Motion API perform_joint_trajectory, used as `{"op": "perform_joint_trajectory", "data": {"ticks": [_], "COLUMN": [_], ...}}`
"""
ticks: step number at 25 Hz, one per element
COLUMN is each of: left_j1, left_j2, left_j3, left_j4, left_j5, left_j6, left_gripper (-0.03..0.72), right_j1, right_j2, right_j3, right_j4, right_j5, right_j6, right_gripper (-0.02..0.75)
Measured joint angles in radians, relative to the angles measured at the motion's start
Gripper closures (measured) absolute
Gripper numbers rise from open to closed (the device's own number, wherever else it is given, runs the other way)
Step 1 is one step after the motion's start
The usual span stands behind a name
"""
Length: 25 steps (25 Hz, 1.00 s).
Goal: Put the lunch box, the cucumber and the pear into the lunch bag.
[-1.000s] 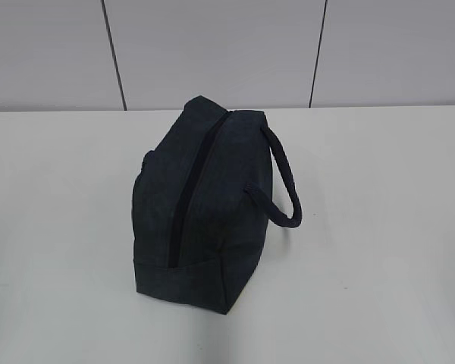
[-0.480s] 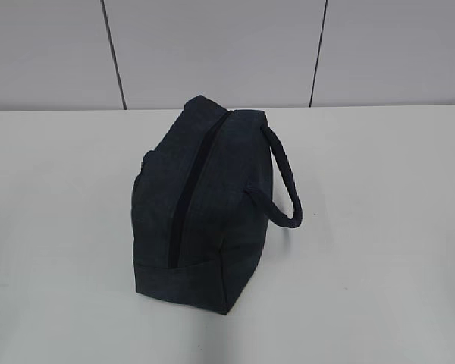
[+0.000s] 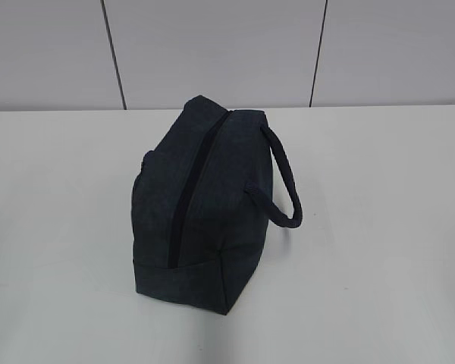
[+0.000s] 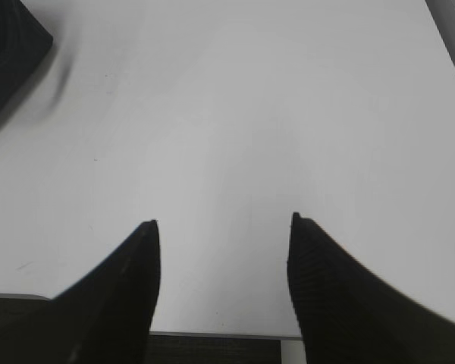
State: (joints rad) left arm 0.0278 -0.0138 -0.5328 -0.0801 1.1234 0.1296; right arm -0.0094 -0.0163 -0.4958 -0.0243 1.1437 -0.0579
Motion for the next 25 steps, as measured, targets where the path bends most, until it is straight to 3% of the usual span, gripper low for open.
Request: {"op": "perform_joint_trajectory", "data": {"ticks": [25], "left_j1": [0.000], "left_j2": [0.000], "left_j3": [0.000], "left_j4": [0.000], "left_j5": [0.000], "left_j6": [0.000], "left_gripper": [0.446], "right_j1": [0.000], "right_j2": [0.000], "right_j3": [0.000], "right_j4": [0.000], "right_j5": [0.000], "right_j6": [0.000], "right_gripper": [0.303]}}
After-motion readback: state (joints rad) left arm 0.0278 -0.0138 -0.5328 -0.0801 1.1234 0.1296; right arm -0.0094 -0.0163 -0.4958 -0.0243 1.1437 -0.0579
